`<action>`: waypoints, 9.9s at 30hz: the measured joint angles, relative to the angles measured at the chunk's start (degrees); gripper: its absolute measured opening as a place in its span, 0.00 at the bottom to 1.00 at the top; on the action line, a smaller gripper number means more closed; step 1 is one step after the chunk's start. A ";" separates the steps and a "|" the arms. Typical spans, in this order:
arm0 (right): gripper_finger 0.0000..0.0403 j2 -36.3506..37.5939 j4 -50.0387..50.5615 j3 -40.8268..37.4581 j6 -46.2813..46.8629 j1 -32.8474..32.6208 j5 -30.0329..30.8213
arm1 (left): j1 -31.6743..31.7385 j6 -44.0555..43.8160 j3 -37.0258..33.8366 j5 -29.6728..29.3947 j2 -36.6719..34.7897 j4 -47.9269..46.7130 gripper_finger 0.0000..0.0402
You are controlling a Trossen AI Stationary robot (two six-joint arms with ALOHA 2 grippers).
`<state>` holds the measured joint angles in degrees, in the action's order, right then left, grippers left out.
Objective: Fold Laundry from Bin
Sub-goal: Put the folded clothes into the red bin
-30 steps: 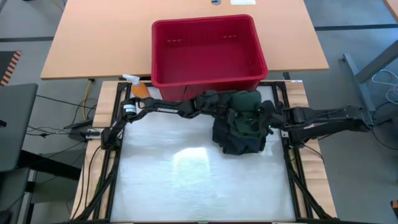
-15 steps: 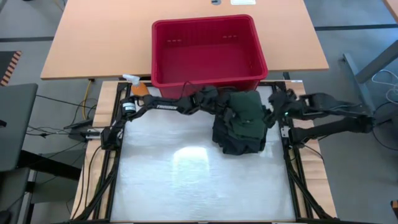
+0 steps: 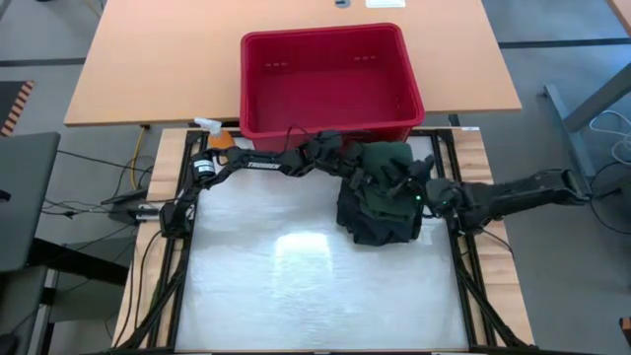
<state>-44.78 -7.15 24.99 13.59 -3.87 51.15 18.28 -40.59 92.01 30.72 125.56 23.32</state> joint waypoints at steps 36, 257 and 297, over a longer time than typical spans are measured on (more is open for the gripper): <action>0.32 -18.10 -10.60 -8.29 9.49 3.26 -5.56 | -18.66 41.81 -31.95 -49.68 -15.59 31.68 0.38; 0.14 -22.44 -5.64 21.08 26.85 3.87 -46.88 | -23.57 -11.42 -50.87 -57.05 -51.22 17.92 0.07; 0.14 -73.01 41.16 105.00 23.71 60.50 -83.00 | 30.97 -26.32 30.12 -9.07 -5.46 -13.60 0.07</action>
<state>-117.79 34.01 129.99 37.29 56.63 -31.86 49.25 -66.91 122.13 21.65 120.10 9.72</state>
